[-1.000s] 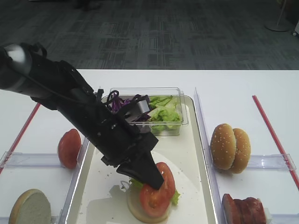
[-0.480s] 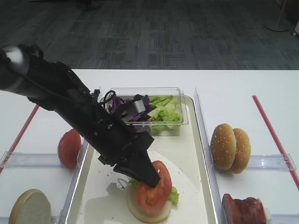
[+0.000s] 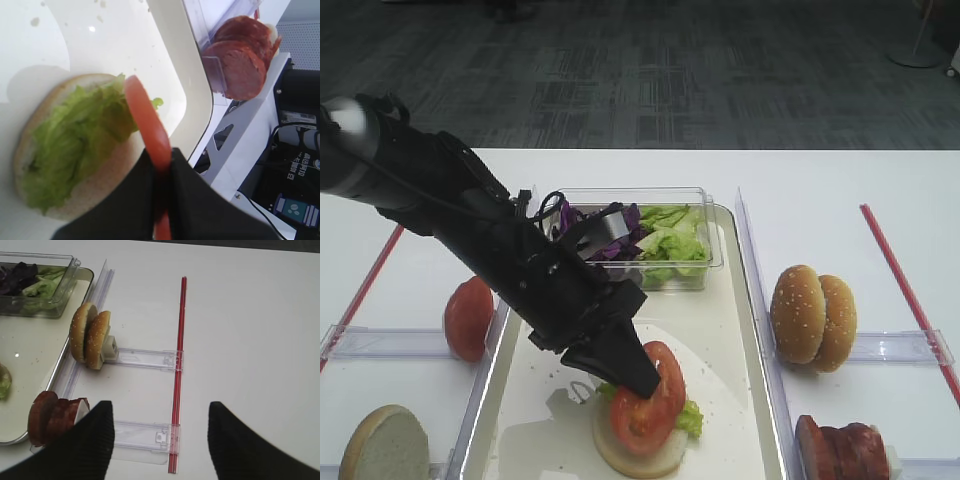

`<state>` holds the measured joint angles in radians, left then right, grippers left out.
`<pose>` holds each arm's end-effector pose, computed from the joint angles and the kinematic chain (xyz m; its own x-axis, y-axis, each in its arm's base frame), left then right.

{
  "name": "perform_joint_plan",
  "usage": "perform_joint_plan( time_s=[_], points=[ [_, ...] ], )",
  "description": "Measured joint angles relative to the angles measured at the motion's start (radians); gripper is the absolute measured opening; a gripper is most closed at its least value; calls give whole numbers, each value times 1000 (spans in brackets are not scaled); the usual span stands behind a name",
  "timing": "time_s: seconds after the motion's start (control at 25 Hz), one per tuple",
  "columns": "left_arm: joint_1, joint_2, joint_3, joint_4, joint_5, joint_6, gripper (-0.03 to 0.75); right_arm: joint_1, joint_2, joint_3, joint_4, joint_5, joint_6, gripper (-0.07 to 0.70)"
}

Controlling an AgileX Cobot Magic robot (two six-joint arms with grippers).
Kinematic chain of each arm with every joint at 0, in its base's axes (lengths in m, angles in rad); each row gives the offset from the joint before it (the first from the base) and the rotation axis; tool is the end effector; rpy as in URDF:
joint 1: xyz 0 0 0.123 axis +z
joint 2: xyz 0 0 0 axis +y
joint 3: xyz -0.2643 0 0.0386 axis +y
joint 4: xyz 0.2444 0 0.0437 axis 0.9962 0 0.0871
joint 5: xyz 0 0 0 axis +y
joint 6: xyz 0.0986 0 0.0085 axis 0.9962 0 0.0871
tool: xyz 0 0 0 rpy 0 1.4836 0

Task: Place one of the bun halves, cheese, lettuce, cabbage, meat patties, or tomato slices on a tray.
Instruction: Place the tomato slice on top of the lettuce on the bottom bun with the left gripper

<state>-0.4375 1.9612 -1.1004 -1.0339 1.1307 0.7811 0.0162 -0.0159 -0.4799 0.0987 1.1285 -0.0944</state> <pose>0.2634 -0.2082 0.1337 -0.8547 0.5104 -0.0946 0.3867 0.5046 -0.7719 0.0135 0.0090 0.2610 -0.5117 -0.0601 -0.8571 -0.1191 0.9929 0.0015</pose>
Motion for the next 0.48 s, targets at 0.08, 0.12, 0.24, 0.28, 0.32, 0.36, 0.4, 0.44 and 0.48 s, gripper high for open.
perform_joint_plan(
  time_s=[0.08, 0.12, 0.24, 0.28, 0.32, 0.36, 0.4, 0.44, 0.48],
  points=[
    [2, 9, 0, -8, 0, 0, 5, 0, 0, 0, 0, 0, 0, 445],
    [0, 18, 0, -18, 0, 0, 5, 0, 0, 0, 0, 0, -2, 445],
    [2, 31, 0, -19, 0, 0, 5, 0, 0, 0, 0, 0, -2, 445],
    [2, 33, 0, -19, 0, 2, 5, 0, 0, 0, 0, 0, -2, 445],
    [2, 33, 0, -19, 0, 2, 5, 0, 0, 0, 0, 0, -2, 445],
    [2, 33, 0, -19, 0, 3, 5, 0, 0, 0, 0, 0, -2, 445],
    [3, 33, 0, -19, 0, 4, 5, 0, 0, 0, 0, 0, -2, 445],
    [3, 33, 0, -19, 0, 4, 5, 0, 0, 0, 0, 0, -4, 445],
    [3, 33, 0, -19, 0, 4, 5, 0, 0, 0, 0, 0, -3, 445]
  ],
)
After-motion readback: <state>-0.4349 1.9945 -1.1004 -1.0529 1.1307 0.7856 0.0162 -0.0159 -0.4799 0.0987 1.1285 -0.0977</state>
